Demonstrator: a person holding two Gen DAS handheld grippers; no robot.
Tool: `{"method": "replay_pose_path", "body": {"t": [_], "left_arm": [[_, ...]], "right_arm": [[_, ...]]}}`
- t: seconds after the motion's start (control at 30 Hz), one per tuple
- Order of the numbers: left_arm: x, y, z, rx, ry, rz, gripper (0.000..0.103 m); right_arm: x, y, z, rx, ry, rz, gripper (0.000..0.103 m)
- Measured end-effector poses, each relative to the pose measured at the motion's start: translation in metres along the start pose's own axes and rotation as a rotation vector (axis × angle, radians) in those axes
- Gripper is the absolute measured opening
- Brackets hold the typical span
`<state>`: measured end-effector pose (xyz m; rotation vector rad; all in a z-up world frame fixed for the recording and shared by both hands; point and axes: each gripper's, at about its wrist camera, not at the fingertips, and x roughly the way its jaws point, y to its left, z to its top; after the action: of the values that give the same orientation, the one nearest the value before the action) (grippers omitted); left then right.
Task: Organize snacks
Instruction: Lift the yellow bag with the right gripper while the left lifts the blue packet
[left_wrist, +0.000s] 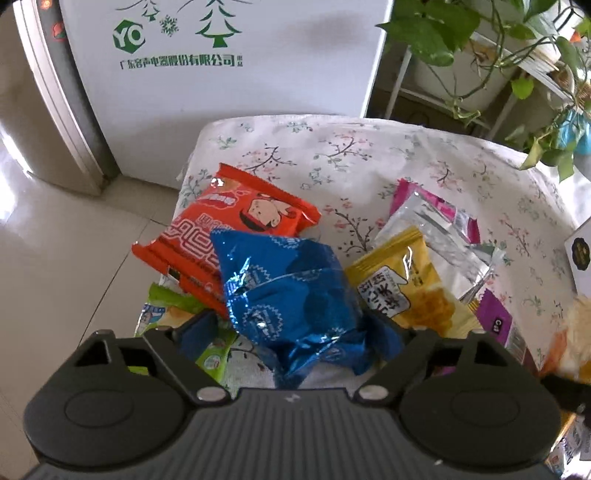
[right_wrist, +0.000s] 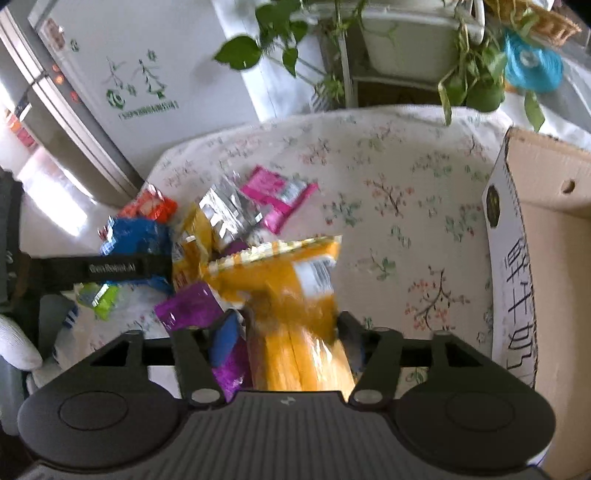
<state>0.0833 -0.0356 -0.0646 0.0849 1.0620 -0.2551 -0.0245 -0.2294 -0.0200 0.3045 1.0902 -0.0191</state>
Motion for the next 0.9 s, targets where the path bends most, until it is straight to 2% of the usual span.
{"method": "replay_pose_path", "body": {"t": [0.07, 0.13, 0.17, 0.23, 0.3, 0.6, 0.9], "left_arm": [[-0.001, 0.000, 0.000, -0.004, -0.012, -0.001, 0.079], [-0.003, 0.002, -0.001, -0.002, -0.020, -0.024, 0.057], [-0.003, 0.003, -0.001, -0.012, -0.017, -0.044, 0.054], [-0.005, 0.006, -0.003, -0.039, -0.009, -0.049, 0.053], [-0.007, 0.006, -0.006, -0.037, -0.011, -0.036, 0.052], [-0.035, 0.009, -0.009, -0.032, -0.056, -0.020, 0.052], [-0.064, -0.008, -0.011, 0.003, -0.114, -0.024, 0.052]], "right_arm": [[0.007, -0.005, -0.004, 0.031, 0.019, -0.015, 0.073], [0.012, -0.010, -0.006, 0.072, 0.035, 0.000, 0.072], [0.013, -0.012, -0.007, 0.090, 0.035, 0.010, 0.070], [0.011, -0.012, -0.006, 0.102, 0.028, 0.018, 0.058], [0.007, -0.008, -0.006, 0.087, 0.011, 0.006, 0.056], [-0.015, -0.003, 0.001, 0.060, -0.069, 0.002, 0.055], [-0.037, 0.003, 0.006, 0.060, -0.141, 0.029, 0.055]]}}
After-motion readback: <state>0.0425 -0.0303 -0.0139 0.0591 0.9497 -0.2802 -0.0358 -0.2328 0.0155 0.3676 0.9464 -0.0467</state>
